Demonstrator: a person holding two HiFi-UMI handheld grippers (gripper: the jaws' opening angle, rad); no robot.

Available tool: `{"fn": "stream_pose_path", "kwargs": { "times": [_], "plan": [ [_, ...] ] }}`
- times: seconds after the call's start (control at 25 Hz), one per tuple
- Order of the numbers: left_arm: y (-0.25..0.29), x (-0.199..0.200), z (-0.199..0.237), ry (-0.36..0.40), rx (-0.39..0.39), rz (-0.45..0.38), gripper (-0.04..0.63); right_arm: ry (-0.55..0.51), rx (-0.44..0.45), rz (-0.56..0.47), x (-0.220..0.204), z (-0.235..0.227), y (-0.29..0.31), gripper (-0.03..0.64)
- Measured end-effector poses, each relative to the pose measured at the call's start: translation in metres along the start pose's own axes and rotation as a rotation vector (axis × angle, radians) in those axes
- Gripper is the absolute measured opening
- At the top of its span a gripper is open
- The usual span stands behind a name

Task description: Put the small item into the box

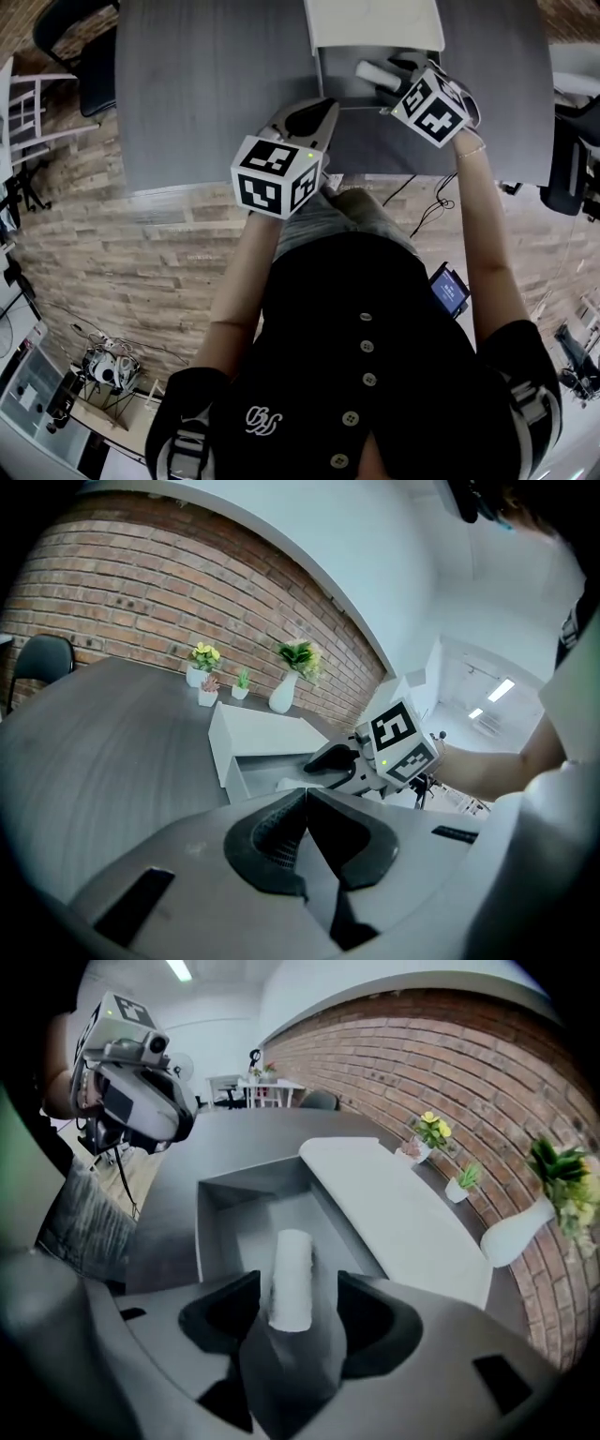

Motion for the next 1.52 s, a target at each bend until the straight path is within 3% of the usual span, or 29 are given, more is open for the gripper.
{"fn": "stream_pose_path", "kwargs": {
  "times": [0.2, 0.48, 0.68, 1.04, 1.16, 1.28, 1.52],
  "plan": [
    [-0.005, 0.007, -0.004, 0.111, 0.031, 0.012, 0.014, 0.126, -0.042, -0.155, 0.004, 0.002, -0.033, 0.250],
    [-0.018, 0.022, -0.029, 0.157, 0.001, -0.031, 0.014, 0.378, -0.090, -0.464, 0.005, 0.022, -0.103, 0.215],
    [-0.020, 0.045, -0.053, 0.265, -0.019, -0.038, 0.014, 0.541, -0.104, -0.661, 0.004, 0.040, -0.150, 0.171],
    [-0.020, 0.053, -0.081, 0.368, -0.079, -0.030, 0.014, 0.694, -0.151, -0.800, -0.004, 0.064, -0.184, 0.056],
    [-0.016, 0.050, -0.088, 0.362, -0.096, -0.026, 0.014, 0.728, -0.167, -0.828, -0.006, 0.071, -0.190, 0.002],
    [-0.013, 0.045, -0.089, 0.316, -0.114, -0.015, 0.014, 0.797, -0.167, -0.867, -0.008, 0.076, -0.193, 0.002],
    [-0.010, 0.037, -0.093, 0.327, -0.117, 0.011, 0.014, 0.863, -0.113, -0.921, -0.009, 0.085, -0.192, 0.002]
  ]
}}
Point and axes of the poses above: the fingertips, and each gripper's own axes: y forward along the fingers, z to its left, x out of its top, the point moved 4 cm from there along -y, backward along the fingers, and after that the axes turned 8 degrees about z, right-handed, at the moved point
